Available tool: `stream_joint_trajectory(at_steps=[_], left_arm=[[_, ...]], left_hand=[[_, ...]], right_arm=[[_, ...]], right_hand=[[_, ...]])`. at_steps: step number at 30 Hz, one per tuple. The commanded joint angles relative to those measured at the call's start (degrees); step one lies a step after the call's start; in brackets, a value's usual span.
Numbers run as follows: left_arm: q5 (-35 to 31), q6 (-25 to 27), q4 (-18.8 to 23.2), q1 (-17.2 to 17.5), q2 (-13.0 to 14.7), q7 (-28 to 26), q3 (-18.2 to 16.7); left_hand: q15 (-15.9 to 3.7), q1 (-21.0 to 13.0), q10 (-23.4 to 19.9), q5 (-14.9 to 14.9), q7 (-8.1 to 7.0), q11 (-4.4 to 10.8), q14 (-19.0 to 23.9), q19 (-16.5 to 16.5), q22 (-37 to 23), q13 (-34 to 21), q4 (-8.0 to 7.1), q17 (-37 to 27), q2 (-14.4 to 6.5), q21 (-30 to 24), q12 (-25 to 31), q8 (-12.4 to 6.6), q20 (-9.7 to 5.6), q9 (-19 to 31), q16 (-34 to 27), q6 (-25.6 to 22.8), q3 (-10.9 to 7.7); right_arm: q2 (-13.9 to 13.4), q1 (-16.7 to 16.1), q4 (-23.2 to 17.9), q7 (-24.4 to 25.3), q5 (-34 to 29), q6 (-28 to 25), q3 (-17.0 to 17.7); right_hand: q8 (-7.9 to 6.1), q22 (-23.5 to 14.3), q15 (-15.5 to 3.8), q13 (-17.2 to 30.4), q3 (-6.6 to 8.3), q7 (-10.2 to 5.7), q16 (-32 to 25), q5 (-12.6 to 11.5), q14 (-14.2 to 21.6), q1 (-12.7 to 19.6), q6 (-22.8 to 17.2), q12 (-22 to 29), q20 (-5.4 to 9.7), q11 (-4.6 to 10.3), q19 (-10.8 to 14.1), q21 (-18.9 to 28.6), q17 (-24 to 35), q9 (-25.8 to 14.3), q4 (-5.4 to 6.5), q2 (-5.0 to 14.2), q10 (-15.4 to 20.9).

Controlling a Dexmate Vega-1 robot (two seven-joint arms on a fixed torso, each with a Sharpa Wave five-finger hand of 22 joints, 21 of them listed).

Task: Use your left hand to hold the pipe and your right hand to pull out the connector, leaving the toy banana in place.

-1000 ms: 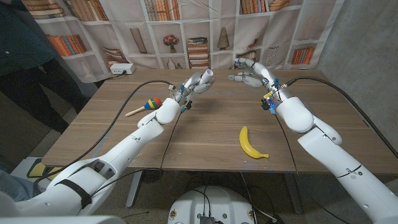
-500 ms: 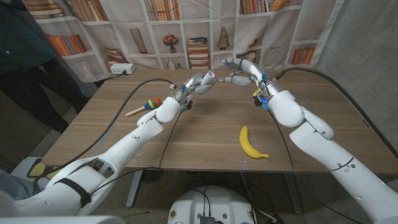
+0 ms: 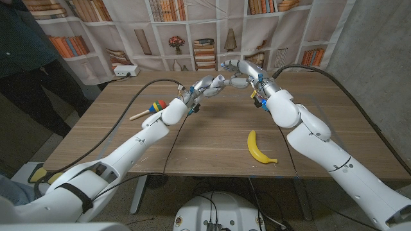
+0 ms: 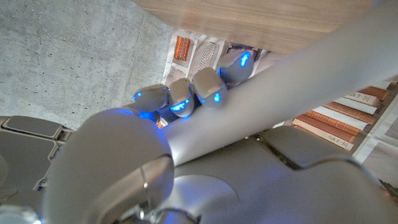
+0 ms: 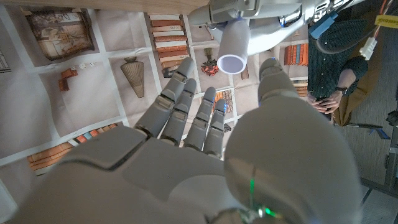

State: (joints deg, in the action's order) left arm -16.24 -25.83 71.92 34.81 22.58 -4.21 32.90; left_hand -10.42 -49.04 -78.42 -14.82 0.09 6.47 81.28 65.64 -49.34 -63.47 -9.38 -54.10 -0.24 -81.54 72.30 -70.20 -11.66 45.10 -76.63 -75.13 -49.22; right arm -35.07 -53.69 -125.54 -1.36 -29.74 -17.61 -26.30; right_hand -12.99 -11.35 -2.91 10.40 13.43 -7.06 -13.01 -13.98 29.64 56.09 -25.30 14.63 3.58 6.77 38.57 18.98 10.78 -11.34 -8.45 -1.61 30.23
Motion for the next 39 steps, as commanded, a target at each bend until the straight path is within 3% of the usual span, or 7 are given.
stream_joint_trajectory(at_steps=[1,17,22,31,34,35,39], left_arm=[[0.2,1.5,0.9,-0.3,0.1,1.8,0.2],[1.2,1.1,2.0,0.4,0.4,3.2,0.2],[2.0,1.3,1.8,0.6,0.3,3.5,-0.2],[3.9,0.6,0.8,0.6,-0.2,4.3,-0.6],[4.0,0.4,0.7,0.6,-0.2,4.3,-0.7],[4.0,0.4,0.7,0.6,-0.2,4.4,-0.7],[4.0,0.6,0.8,0.5,-0.2,4.7,-0.6]], left_hand=[[-0.15,0.2,0.3,0.2,0.19,0.2,0.3,-0.7,0.3,0.0,0.69,0.1,0.0,-0.5,0.4,-0.62,-0.39,0.6,-0.5,0.4,-1.09],[-0.2,1.2,0.6,0.8,0.04,0.18,0.3,-1.5,1.7,0.3,0.88,1.2,0.2,-2.9,0.9,-1.18,-0.38,0.0,-1.7,0.7,-2.17],[-0.23,1.5,0.8,1.0,0.01,0.29,0.0,-1.8,3.2,-0.2,0.94,1.7,0.3,-3.5,1.4,-1.17,-0.38,-0.8,-2.0,0.5,-2.6],[-0.25,1.9,0.9,1.1,0.02,0.36,-0.1,-2.0,3.9,-0.3,0.92,2.2,0.3,-5.0,1.7,-1.56,-0.38,-0.8,-2.4,0.8,-3.03],[-0.27,1.9,0.8,1.2,-0.01,0.32,0.0,-2.4,4.6,0.0,0.99,2.3,0.3,-4.8,1.6,-1.42,-0.38,-1.3,-2.6,0.6,-3.07],[-0.27,1.9,0.9,1.2,0.02,0.28,-0.1,-2.2,4.2,-0.1,1.0,2.5,0.3,-5.2,1.7,-1.62,-0.39,-1.0,-2.5,0.8,-3.12],[-0.27,2.1,0.9,1.3,-0.37,0.16,-0.1,-2.6,5.0,0.0,0.94,2.5,0.3,-5.3,1.8,-1.69,-0.38,-1.3,-2.7,0.7,-3.29]], right_arm=[[0.8,2.0,0.9,-1.2,-4.7,-0.8,-3.2],[2.1,3.3,3.5,-2.6,-3.5,0.6,-2.8],[2.1,3.5,3.7,-3.2,-3.4,0.6,-3.1],[2.0,3.7,4.2,-4.3,-1.6,1.1,-2.8],[1.9,3.6,4.0,-4.1,-2.0,0.9,-3.0],[2.0,3.6,4.0,-3.9,-2.2,0.9,-3.1],[2.1,3.5,4.2,-3.1,-2.7,1.3,-3.3]], right_hand=[[-0.76,-0.2,-8.19,0.1,-0.17,-0.48,0.5,-0.3,0.1,1.3,-1.8,0.2,8.73,0.25,-0.2,0.1,0.1,-0.2,0.04,0.27,1.1],[-0.89,-0.2,-8.16,0.2,-0.76,-0.68,0.8,-0.1,1.3,2.1,-4.0,0.3,8.34,0.01,0.1,0.1,0.2,-0.3,0.7,0.94,2.9],[-0.71,-0.3,-9.57,0.2,-0.75,-0.84,-0.1,0.1,5.5,3.3,-5.0,0.5,8.6,1.04,2.2,0.9,0.3,-0.4,0.75,2.03,5.0],[-0.93,-0.4,-9.76,0.2,-0.7,-0.9,0.1,0.7,7.9,5.1,-7.2,0.8,8.82,0.92,5.1,2.1,0.3,-0.4,0.57,3.03,7.5],[-1.04,-0.4,-9.87,0.2,-0.53,-1.22,0.3,0.8,8.0,5.8,-7.9,0.8,8.87,0.94,5.1,2.1,0.3,-0.5,0.41,3.4,7.9],[-1.03,-0.4,-9.91,0.3,-0.4,-1.39,0.4,0.9,8.2,6.3,-8.1,0.7,8.85,1.76,5.1,2.1,0.3,-0.5,0.31,3.69,8.0],[-1.64,-0.5,-9.97,0.3,-0.21,-2.85,0.5,1.5,9.4,7.9,-11.0,0.7,8.8,2.3,5.4,2.4,0.4,-0.6,0.15,4.53,9.2]])
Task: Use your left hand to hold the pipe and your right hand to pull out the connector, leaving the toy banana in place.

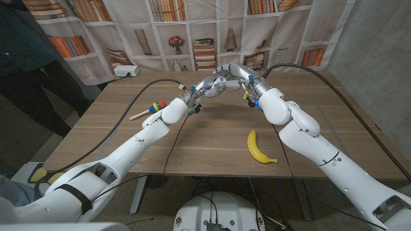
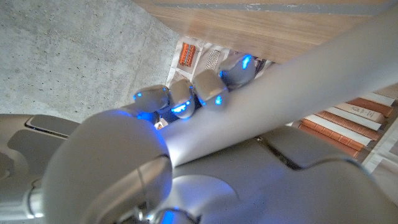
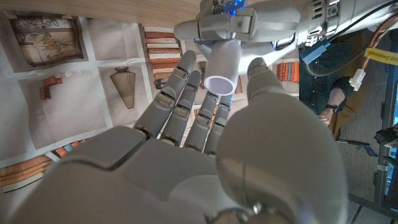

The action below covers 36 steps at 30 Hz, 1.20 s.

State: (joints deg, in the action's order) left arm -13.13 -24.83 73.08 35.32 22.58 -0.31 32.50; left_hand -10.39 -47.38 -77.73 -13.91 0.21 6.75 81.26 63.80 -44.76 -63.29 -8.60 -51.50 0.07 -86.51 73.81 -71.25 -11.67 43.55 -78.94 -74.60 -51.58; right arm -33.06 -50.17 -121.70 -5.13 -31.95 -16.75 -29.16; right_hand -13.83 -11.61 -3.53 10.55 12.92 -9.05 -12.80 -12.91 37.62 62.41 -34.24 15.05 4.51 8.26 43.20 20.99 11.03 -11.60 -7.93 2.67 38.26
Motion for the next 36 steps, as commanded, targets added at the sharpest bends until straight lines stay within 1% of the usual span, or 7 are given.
stream_joint_trajectory(at_steps=[1,7,17,26,29,33,36], left_arm=[[0.8,-0.3,-0.3,0.0,-0.2,0.8,-0.2],[0.9,-0.2,-0.7,-0.1,-0.4,1.1,0.0],[1.5,-0.6,-0.2,0.3,-0.3,1.0,-0.4],[1.6,-0.4,0.3,0.5,-0.4,1.4,-0.4],[1.6,-0.2,0.4,0.5,-0.4,1.4,-0.4],[1.6,-0.1,0.7,0.7,-0.4,1.4,-0.5],[1.5,-0.1,1.0,0.8,-0.3,1.3,-0.5]], left_hand=[[-0.29,0.5,0.2,0.4,-0.32,0.0,0.0,-0.5,0.2,-0.2,0.14,-0.2,0.0,-0.8,0.3,-0.58,-0.37,0.1,-0.5,0.1,-0.93],[-0.38,0.6,0.4,0.5,-0.32,0.09,-0.3,-1.0,1.0,-0.5,0.28,0.2,0.1,-1.1,0.5,-0.77,-0.37,0.0,-0.6,0.2,-1.12],[-0.34,1.0,0.4,0.6,-0.22,0.19,-0.2,-1.0,1.2,0.1,0.17,0.4,0.1,-1.9,0.4,-1.06,-0.37,-0.3,-0.9,0.3,-1.32],[-0.38,1.2,0.3,0.6,-0.44,0.1,-0.1,-1.2,1.9,0.4,0.19,0.2,0.1,-1.8,0.3,-1.58,-0.36,0.2,-1.3,0.4,-1.45],[-0.41,1.2,0.1,0.6,-0.55,0.24,-0.1,-1.1,2.1,0.8,0.34,0.6,0.1,-1.9,0.3,-0.99,-0.38,-1.1,-1.1,0.0,-1.5],[-0.36,1.3,0.3,0.7,-0.28,0.19,-0.2,-1.1,2.1,0.4,0.28,0.7,0.1,-2.1,0.6,-1.48,-0.37,-0.4,-1.1,0.3,-1.51],[-0.37,1.4,0.3,0.7,-0.43,0.12,-0.3,-1.2,2.1,0.4,0.29,0.8,0.1,-2.1,0.6,-1.12,-0.37,-1.2,-1.1,0.1,-1.52]], right_arm=[[0.2,0.0,0.3,0.9,-0.9,0.4,-0.6],[0.9,0.1,0.5,1.3,-1.4,-0.1,-0.9],[0.9,1.0,1.5,-0.6,0.6,0.0,-0.8],[0.4,0.8,1.1,0.3,-1.5,-0.7,-1.4],[0.5,0.4,1.1,1.6,-1.9,-0.1,-1.3],[0.4,0.2,1.2,1.9,-1.6,0.7,-0.8],[0.3,0.1,1.1,1.7,-1.4,0.9,-0.5]], right_hand=[[-0.84,-0.3,-9.33,0.1,0.3,-1.03,0.1,0.6,2.1,1.8,-2.7,0.4,7.88,1.23,1.1,0.6,0.2,-0.3,-0.25,0.59,1.8],[-0.89,-0.8,-9.43,0.2,-0.48,-2.69,-0.1,1.3,5.9,2.7,-5.8,0.4,7.91,2.78,3.5,2.3,0.3,-0.3,0.07,0.9,4.2],[-0.21,-1.3,-9.76,0.2,0.11,-2.64,0.2,1.6,7.7,6.6,-7.2,-0.2,8.08,2.91,4.3,3.7,0.5,-0.5,-0.89,2.43,5.2],[0.54,-1.7,-9.75,0.3,-0.02,-2.73,0.3,2.2,8.8,8.7,-7.6,-1.0,8.08,2.9,3.9,4.8,0.8,-0.6,-0.71,3.26,5.3],[0.23,-3.1,-10.1,0.5,-0.88,-2.45,-1.4,2.5,14.6,12.9,-12.0,-0.4,8.12,2.7,6.6,9.4,1.7,-1.0,-0.96,3.74,10.0],[0.3,-5.9,-10.25,1.0,-4.33,-2.05,-5.2,2.6,21.6,19.1,-17.4,-0.4,8.24,2.3,7.7,18.8,4.3,-2.0,-0.71,3.41,15.9],[0.0,-6.8,-10.32,1.1,-4.94,-1.7,-5.8,2.6,22.8,20.7,-19.8,-0.1,8.25,2.04,7.7,22.3,4.7,-2.5,-0.46,4.11,18.1]])
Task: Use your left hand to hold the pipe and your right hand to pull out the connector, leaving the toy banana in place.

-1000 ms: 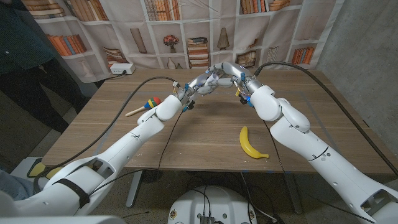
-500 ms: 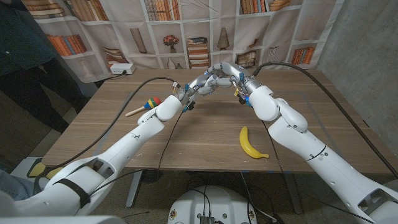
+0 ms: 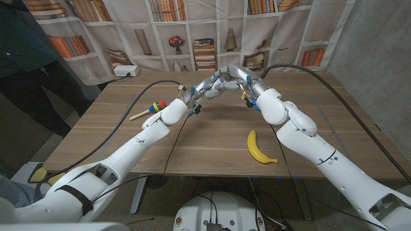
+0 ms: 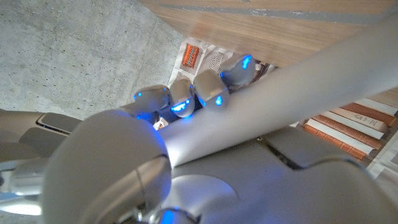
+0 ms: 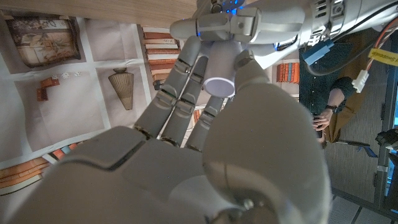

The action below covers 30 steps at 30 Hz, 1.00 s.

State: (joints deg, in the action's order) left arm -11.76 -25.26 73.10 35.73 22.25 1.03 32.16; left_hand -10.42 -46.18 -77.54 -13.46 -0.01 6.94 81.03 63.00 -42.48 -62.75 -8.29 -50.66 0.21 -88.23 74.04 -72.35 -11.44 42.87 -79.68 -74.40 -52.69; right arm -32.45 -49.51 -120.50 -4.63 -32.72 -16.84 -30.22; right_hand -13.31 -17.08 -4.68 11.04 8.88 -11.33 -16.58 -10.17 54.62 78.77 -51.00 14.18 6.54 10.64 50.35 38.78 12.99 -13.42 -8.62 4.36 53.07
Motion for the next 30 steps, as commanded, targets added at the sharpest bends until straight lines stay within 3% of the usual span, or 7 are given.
stream_joint_trajectory(at_steps=[1,10,11,13,18,30], left_arm=[[0.1,0.4,1.0,0.4,0.0,-0.2,-0.2],[-0.1,0.6,1.6,0.7,-0.1,-0.4,-0.2],[-0.2,0.7,1.6,0.7,-0.1,-0.4,-0.2],[-0.3,0.9,1.7,0.8,-0.1,-0.5,-0.2],[-0.4,1.1,1.8,0.9,-0.2,-0.8,-0.1],[-1.0,2.0,2.5,1.5,0.4,-1.8,-0.6]], left_hand=[[-0.34,0.2,0.2,0.2,-0.03,-0.02,0.1,-0.3,-0.1,-0.2,-0.01,-0.1,0.0,-0.4,0.4,-0.56,-0.61,0.4,-0.5,0.2,-0.41],[-0.32,0.2,0.2,0.3,0.12,-0.28,0.0,0.0,-0.5,-0.3,0.15,0.4,-0.1,-0.8,0.6,-0.69,-0.6,0.3,-0.3,0.3,-0.45],[-0.32,0.2,0.2,0.3,0.03,-0.32,0.1,-0.1,-0.4,-0.2,0.13,0.2,-0.1,-0.7,0.6,-0.69,-0.6,0.2,-0.5,0.3,-0.49],[-0.36,0.2,0.2,0.2,0.13,-0.25,0.1,0.0,-0.6,-0.2,0.1,0.0,-0.2,-0.8,0.6,-0.68,-0.6,0.2,-0.7,0.3,-0.63],[-0.32,0.2,0.2,0.3,0.1,-0.29,0.0,-0.2,-0.9,0.0,0.11,0.3,-0.1,-0.8,0.6,-0.46,-0.61,-0.5,-0.6,0.1,-0.63],[-0.36,0.1,0.1,0.2,0.16,-0.44,0.1,0.0,-0.6,0.6,0.24,0.7,-0.2,-0.6,0.5,-0.61,-0.59,-0.7,-0.9,0.3,-0.75]], right_arm=[[-0.4,-0.5,-0.1,1.2,-0.8,1.0,0.5],[-0.9,-1.1,-0.3,2.1,-1.0,2.4,1.4],[-0.9,-1.2,-0.3,2.4,-1.1,2.4,1.5],[-0.9,-1.3,-0.5,2.2,-1.2,2.0,1.7],[-1.2,-1.9,-1.2,1.9,-1.3,1.4,2.3],[-2.4,-4.0,-4.0,1.5,-0.5,-0.3,5.0]], right_hand=[[-0.45,-1.5,-9.19,0.6,-1.04,0.6,-2.2,-0.1,6.2,4.4,-3.1,0.9,6.23,-0.66,0.8,5.2,2.8,-0.8,0.29,2.48,3.8],[-1.81,-2.4,-9.02,0.8,-1.08,1.72,-3.0,-0.1,11.2,5.3,-6.6,2.4,6.44,-1.5,3.0,10.4,2.0,-2.8,0.69,3.76,8.8],[-1.88,-2.4,-8.81,1.3,-1.0,1.88,-3.4,-0.1,12.4,5.2,-6.7,2.7,6.47,-2.8,3.3,11.1,2.3,-3.1,0.83,4.0,9.2],[-1.87,-2.3,-8.69,2.2,-0.89,2.43,-3.8,-0.1,13.7,5.2,-6.7,3.3,6.55,-3.24,3.6,11.8,2.7,-3.5,0.95,4.18,9.4],[-1.12,-2.0,-8.57,3.9,-0.45,4.01,-4.1,-0.2,14.8,5.2,-5.9,4.4,6.63,-2.14,4.0,12.7,3.3,-3.3,1.07,4.68,9.5],[-1.1,-1.4,-8.46,6.2,0.09,4.33,-4.8,-0.1,17.0,4.9,-7.4,6.0,6.62,-2.45,5.5,14.1,4.0,-2.8,1.16,4.7,10.1]])
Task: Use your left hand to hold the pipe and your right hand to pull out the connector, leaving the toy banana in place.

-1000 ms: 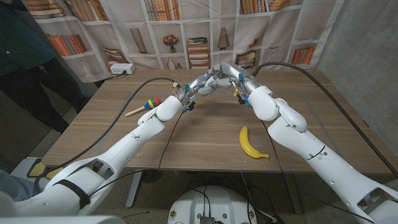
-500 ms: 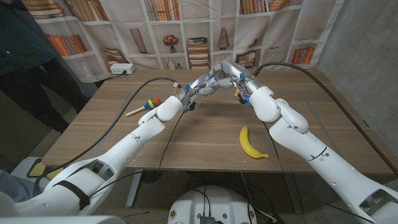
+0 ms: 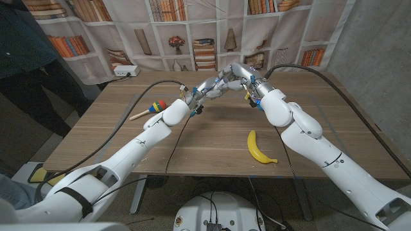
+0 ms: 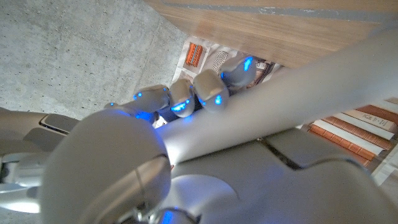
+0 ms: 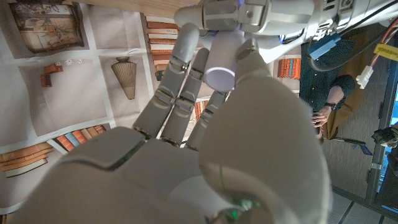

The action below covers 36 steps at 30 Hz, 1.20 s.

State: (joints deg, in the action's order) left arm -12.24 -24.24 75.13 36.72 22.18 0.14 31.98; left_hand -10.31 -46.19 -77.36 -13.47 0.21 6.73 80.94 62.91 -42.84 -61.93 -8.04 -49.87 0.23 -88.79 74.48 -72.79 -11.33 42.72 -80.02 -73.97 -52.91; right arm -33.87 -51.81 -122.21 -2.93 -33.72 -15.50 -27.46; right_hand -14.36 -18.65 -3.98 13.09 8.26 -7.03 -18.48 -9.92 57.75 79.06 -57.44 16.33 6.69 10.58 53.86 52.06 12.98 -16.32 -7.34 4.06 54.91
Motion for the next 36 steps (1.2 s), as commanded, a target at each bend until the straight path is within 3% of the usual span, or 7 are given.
stream_joint_trajectory(at_steps=[1,9,19,36], left_arm=[[-0.7,1.0,0.4,0.5,0.5,-1.1,-0.4],[-1.6,1.6,0.3,0.1,0.7,-1.6,-0.2],[-2.3,1.8,-0.4,-0.1,0.9,-2.7,-0.2],[-4.3,4.3,2.0,0.7,2.0,-4.3,-0.3]], left_hand=[[-0.45,0.1,-0.1,0.2,0.07,-0.25,0.2,0.1,-0.3,-0.4,-0.02,-0.1,-0.2,-0.1,0.2,-0.54,-0.71,0.1,-0.6,0.1,-0.51],[-0.4,0.0,-0.2,0.2,0.14,-0.2,0.3,0.2,-0.3,0.2,0.1,0.4,-0.2,0.0,0.0,-0.72,-0.7,0.0,-0.6,-0.2,-0.46],[-0.4,-0.2,-0.4,0.2,0.22,-0.23,0.3,0.4,-0.5,0.6,0.27,1.1,-0.3,-0.1,0.1,-0.85,-0.72,0.0,-0.8,-0.2,-0.42],[-0.35,-0.7,-0.9,-0.5,0.75,-0.63,0.5,0.9,-2.8,1.3,0.34,1.1,-0.5,-0.2,0.8,-1.82,-0.69,0.8,-2.5,-0.2,-0.82]], right_arm=[[-1.2,-1.9,-2.8,-0.7,0.7,-2.1,2.6],[-1.9,-2.8,-4.7,-1.0,-0.2,-4.0,3.1],[-2.8,-5.2,-7.0,0.2,-1.2,-5.3,4.9],[-3.1,-9.8,-9.0,5.5,-1.6,-3.0,8.2]], right_hand=[[-0.05,0.2,-9.04,4.3,0.69,-0.05,-2.8,-0.4,14.0,4.3,-1.1,4.0,6.42,-2.4,2.0,0.9,3.9,0.2,0.07,5.06,8.3],[0.18,1.1,-8.97,5.3,0.81,-0.08,-2.3,-0.3,13.8,3.3,-1.2,4.4,6.43,-2.25,1.1,0.4,3.8,0.4,0.58,5.12,7.9],[0.18,1.7,-9.0,6.8,1.31,-0.32,-2.1,-0.4,13.7,3.0,-1.2,5.0,6.57,-2.15,1.2,0.6,4.2,0.2,0.38,5.18,7.6],[0.76,2.2,-8.89,8.0,1.69,0.17,-2.1,-0.6,13.7,2.0,0.1,5.6,6.49,-1.96,1.2,1.0,4.7,0.2,0.72,5.38,7.6]])
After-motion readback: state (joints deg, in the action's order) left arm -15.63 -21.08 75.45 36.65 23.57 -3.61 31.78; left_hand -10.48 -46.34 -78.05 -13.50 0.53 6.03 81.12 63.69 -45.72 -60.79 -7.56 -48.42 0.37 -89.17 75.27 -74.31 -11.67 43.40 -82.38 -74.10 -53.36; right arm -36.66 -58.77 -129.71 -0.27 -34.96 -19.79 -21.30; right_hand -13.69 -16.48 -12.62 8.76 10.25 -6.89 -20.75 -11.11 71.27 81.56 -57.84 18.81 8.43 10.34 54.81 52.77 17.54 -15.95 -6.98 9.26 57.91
